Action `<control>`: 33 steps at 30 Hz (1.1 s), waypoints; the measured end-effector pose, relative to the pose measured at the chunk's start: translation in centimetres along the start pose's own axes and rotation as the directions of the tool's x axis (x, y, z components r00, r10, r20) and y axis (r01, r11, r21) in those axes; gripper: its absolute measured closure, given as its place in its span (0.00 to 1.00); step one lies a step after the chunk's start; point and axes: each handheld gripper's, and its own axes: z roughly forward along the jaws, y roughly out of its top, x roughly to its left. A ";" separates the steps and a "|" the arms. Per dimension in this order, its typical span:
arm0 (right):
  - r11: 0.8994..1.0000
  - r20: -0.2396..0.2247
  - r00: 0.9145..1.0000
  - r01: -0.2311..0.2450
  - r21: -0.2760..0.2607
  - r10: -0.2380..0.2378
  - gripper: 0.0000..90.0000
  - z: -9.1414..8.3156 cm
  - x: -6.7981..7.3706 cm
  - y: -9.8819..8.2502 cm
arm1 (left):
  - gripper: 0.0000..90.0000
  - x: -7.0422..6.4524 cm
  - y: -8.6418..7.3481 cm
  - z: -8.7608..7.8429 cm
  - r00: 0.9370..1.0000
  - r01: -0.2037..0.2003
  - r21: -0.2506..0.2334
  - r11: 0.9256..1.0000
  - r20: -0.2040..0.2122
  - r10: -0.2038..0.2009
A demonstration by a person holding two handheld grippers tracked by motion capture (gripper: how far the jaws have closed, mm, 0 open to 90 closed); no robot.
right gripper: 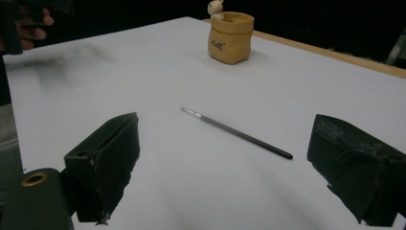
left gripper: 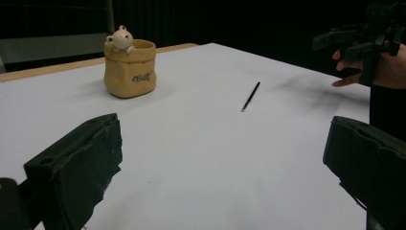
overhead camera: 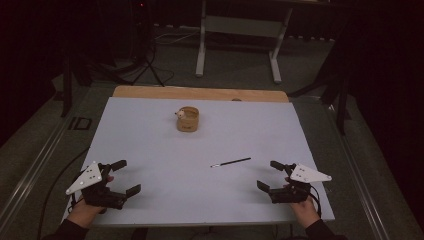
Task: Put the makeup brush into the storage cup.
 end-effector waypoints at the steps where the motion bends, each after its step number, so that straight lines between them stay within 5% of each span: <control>1: 1.000 0.002 1.000 0.004 0.001 -0.004 0.12 0.0 0.0 0.0 | 0.00 0.0 0.1 0.0 1.000 0.003 -0.007 1.000 -0.002 -0.003; 33: 1.000 0.004 1.000 0.013 0.019 -0.013 0.12 0.1 0.2 0.5 | 0.00 -0.1 0.1 0.1 1.000 0.000 -0.010 1.000 0.004 0.000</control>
